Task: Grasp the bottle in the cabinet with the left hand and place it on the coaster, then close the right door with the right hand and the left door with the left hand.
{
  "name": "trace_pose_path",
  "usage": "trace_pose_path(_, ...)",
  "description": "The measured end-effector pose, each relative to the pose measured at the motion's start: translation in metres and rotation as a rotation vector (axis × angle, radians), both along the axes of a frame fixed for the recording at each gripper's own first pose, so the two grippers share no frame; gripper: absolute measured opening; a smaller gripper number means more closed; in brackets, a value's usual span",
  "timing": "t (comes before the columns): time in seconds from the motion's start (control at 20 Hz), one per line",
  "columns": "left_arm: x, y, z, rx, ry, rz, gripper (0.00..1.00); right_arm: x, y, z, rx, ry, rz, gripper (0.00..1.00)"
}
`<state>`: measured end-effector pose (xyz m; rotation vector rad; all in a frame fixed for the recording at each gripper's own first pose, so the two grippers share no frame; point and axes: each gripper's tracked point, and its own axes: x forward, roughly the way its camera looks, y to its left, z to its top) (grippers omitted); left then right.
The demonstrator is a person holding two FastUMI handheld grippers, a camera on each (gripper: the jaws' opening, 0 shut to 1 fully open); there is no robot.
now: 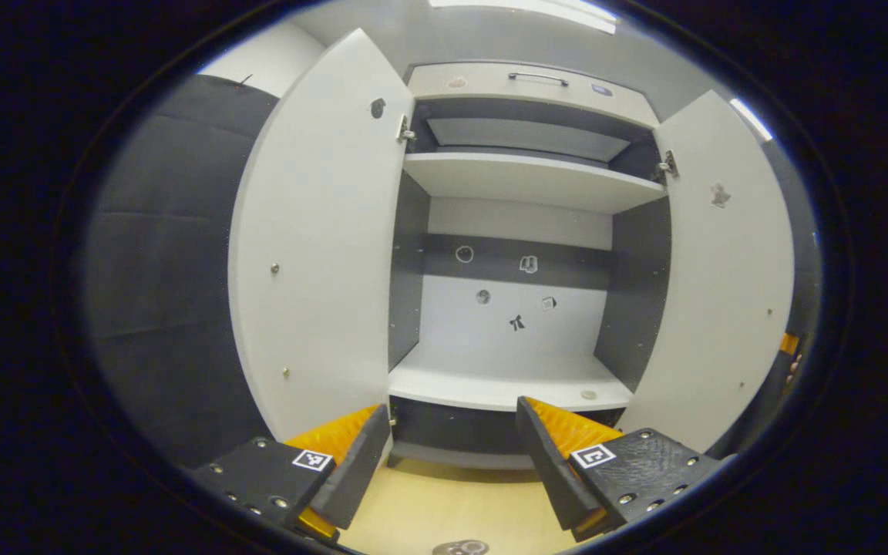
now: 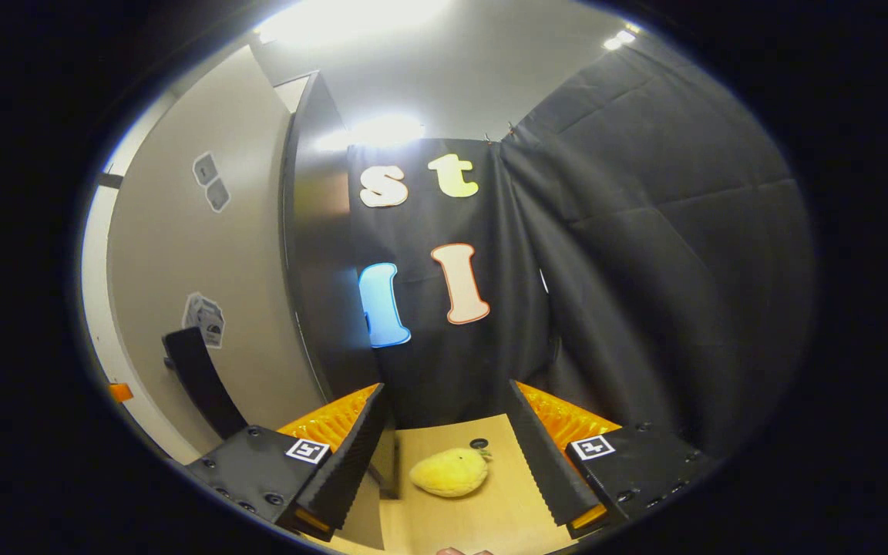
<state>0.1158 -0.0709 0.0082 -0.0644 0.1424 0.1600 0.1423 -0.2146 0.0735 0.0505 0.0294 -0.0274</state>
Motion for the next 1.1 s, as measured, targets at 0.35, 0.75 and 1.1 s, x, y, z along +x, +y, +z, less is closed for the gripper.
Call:
trace_pose_path(0.35, -0.007, 0.031, -0.008, 0.005, -0.015, 0.021, 0.96, -0.015, 0.036, 0.017, -0.028, -0.017, 0.03, 0.98)
trace_pose_path(0.75, -0.018, 0.061, -0.019, -0.016, -0.007, -0.042, 0.96, -0.03, 0.057, 0.025, -0.1, -0.04, -0.113, 0.95)
trace_pose_path(1.1, -0.029, 0.073, -0.029, 0.007, -0.019, -0.123, 0.96, -0.041, 0.078, 0.023, -0.066, -0.043, -0.163, 0.95)
